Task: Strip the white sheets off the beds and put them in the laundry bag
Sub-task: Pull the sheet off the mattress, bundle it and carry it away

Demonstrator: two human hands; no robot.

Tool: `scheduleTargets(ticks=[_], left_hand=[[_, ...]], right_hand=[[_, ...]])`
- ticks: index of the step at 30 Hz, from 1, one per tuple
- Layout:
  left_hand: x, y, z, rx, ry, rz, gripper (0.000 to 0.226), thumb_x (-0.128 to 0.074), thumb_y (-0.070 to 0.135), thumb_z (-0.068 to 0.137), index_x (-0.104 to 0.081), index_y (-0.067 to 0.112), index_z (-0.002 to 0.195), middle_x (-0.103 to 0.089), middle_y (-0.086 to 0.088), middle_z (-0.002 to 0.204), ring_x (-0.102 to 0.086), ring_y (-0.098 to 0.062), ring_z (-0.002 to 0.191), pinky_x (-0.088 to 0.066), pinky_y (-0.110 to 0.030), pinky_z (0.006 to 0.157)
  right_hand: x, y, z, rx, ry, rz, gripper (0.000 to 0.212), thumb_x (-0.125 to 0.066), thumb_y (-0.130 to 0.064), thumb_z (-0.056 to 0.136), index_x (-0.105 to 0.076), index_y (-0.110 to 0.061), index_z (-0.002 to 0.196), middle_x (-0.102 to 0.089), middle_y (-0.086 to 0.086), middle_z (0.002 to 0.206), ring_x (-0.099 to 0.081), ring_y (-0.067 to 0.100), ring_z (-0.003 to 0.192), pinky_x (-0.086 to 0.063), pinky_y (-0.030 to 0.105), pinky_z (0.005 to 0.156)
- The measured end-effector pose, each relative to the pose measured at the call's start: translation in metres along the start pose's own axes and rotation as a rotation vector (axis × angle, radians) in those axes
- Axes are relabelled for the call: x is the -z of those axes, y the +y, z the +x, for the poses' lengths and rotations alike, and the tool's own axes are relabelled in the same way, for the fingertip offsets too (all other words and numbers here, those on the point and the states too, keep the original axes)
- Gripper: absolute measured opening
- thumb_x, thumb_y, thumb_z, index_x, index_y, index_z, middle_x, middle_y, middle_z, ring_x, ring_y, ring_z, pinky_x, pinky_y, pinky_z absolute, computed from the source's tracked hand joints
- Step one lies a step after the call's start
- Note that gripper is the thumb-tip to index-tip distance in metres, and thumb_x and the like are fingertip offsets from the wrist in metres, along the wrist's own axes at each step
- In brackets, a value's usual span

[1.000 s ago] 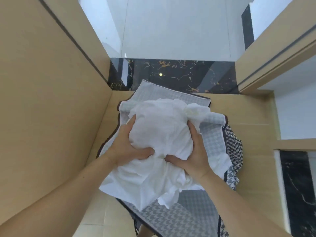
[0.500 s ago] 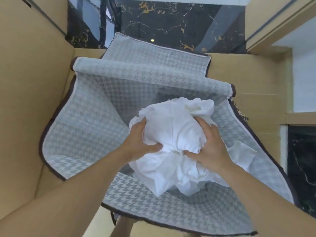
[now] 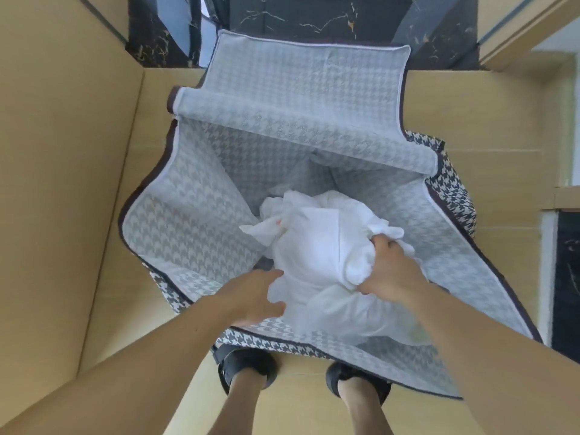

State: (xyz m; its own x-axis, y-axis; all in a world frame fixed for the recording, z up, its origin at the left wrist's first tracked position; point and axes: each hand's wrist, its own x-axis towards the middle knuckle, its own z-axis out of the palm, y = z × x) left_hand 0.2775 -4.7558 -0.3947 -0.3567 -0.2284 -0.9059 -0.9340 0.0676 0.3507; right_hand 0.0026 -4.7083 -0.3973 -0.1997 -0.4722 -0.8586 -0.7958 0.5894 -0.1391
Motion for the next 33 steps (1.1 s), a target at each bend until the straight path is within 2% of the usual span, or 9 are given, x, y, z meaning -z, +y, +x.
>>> scheduleTargets(ticks=[4, 9, 11, 14, 19, 22, 24, 27, 33], left_hand=[[-0.012, 0.000, -0.021, -0.031, 0.023, 0.036, 0.072, -0.055, 0.053, 0.091, -0.025, 0.036, 0.154, -0.041, 0.008, 0.151, -0.042, -0.016, 0.134, -0.042, -0.031, 0.103], [-0.039, -0.001, -0.041, -0.113, 0.056, 0.220, 0.068, -0.052, 0.051, 0.092, -0.029, 0.030, 0.152, -0.043, 0.005, 0.148, -0.038, -0.017, 0.135, -0.037, -0.031, 0.106], [-0.053, -0.008, -0.043, -0.117, 0.047, 0.292, 0.068, -0.050, 0.052, 0.092, -0.028, 0.030, 0.152, -0.041, 0.005, 0.149, -0.036, -0.017, 0.136, -0.032, -0.034, 0.111], [-0.071, -0.019, -0.047, -0.085, -0.009, 0.402, 0.070, -0.047, 0.051, 0.092, -0.024, 0.028, 0.154, -0.038, 0.003, 0.152, -0.028, -0.019, 0.142, -0.021, -0.040, 0.118], [-0.096, -0.030, -0.055, -0.047, 0.045, 0.446, 0.069, -0.045, 0.049, 0.093, -0.025, 0.024, 0.154, -0.039, 0.001, 0.152, -0.025, -0.020, 0.144, -0.013, -0.039, 0.121], [-0.111, -0.027, -0.074, 0.002, 0.099, 0.393, 0.068, -0.043, 0.048, 0.095, -0.022, 0.025, 0.155, -0.033, 0.003, 0.156, -0.018, -0.019, 0.148, -0.006, -0.037, 0.123], [-0.115, -0.019, -0.089, 0.020, 0.133, 0.345, 0.068, -0.042, 0.047, 0.096, -0.019, 0.025, 0.156, -0.029, 0.004, 0.158, -0.015, -0.018, 0.149, -0.005, -0.035, 0.123], [-0.105, -0.003, -0.110, 0.038, 0.183, 0.296, 0.067, -0.042, 0.047, 0.098, -0.019, 0.024, 0.156, -0.030, 0.004, 0.157, -0.018, -0.017, 0.147, -0.011, -0.035, 0.121], [-0.053, 0.030, -0.146, 0.020, 0.301, 0.325, 0.064, -0.044, 0.052, 0.091, -0.034, 0.028, 0.150, -0.049, 0.000, 0.144, -0.039, -0.020, 0.134, -0.031, -0.038, 0.110]], right_hand=[[-0.004, 0.009, -0.042, 0.055, -0.136, 0.091, 0.094, -0.078, -0.028, 0.077, -0.021, -0.026, 0.152, -0.050, 0.000, 0.131, -0.054, 0.021, 0.113, -0.042, 0.031, 0.083], [0.002, 0.013, -0.065, -0.011, -0.398, 0.144, 0.077, -0.073, -0.021, 0.082, -0.032, -0.030, 0.146, -0.051, -0.011, 0.096, -0.057, 0.005, 0.076, -0.041, 0.015, 0.049], [-0.011, 0.015, -0.065, -0.024, -0.328, 0.073, 0.076, -0.070, -0.020, 0.083, -0.032, -0.031, 0.147, -0.055, -0.007, 0.103, -0.061, 0.012, 0.083, -0.047, 0.020, 0.057], [-0.056, 0.021, -0.064, -0.060, -0.067, -0.337, 0.067, -0.058, -0.022, 0.090, -0.026, -0.021, 0.149, -0.049, 0.008, 0.133, -0.056, 0.031, 0.116, -0.051, 0.039, 0.088], [-0.079, 0.025, -0.057, -0.072, 0.134, -0.770, 0.062, -0.059, -0.035, 0.084, -0.037, -0.007, 0.135, -0.051, 0.024, 0.132, -0.048, 0.042, 0.122, -0.045, 0.054, 0.093], [-0.075, 0.031, -0.070, -0.073, 0.053, -0.772, 0.077, -0.082, -0.037, 0.063, -0.056, 0.000, 0.126, -0.058, 0.034, 0.118, -0.055, 0.046, 0.111, -0.048, 0.058, 0.083], [-0.067, 0.034, -0.084, -0.024, 0.056, -0.722, 0.090, -0.087, -0.038, 0.057, -0.054, 0.001, 0.131, -0.054, 0.037, 0.124, -0.052, 0.048, 0.118, -0.049, 0.059, 0.084], [-0.055, 0.038, -0.106, 0.062, 0.073, -0.573, 0.083, -0.062, -0.044, 0.086, -0.018, -0.018, 0.152, -0.029, 0.020, 0.150, -0.025, 0.037, 0.142, -0.036, 0.052, 0.104], [-0.020, 0.033, -0.168, 0.166, 0.195, -0.368, 0.074, -0.046, -0.057, 0.094, -0.016, -0.028, 0.156, -0.017, 0.006, 0.162, -0.013, 0.030, 0.150, -0.031, 0.048, 0.113]])
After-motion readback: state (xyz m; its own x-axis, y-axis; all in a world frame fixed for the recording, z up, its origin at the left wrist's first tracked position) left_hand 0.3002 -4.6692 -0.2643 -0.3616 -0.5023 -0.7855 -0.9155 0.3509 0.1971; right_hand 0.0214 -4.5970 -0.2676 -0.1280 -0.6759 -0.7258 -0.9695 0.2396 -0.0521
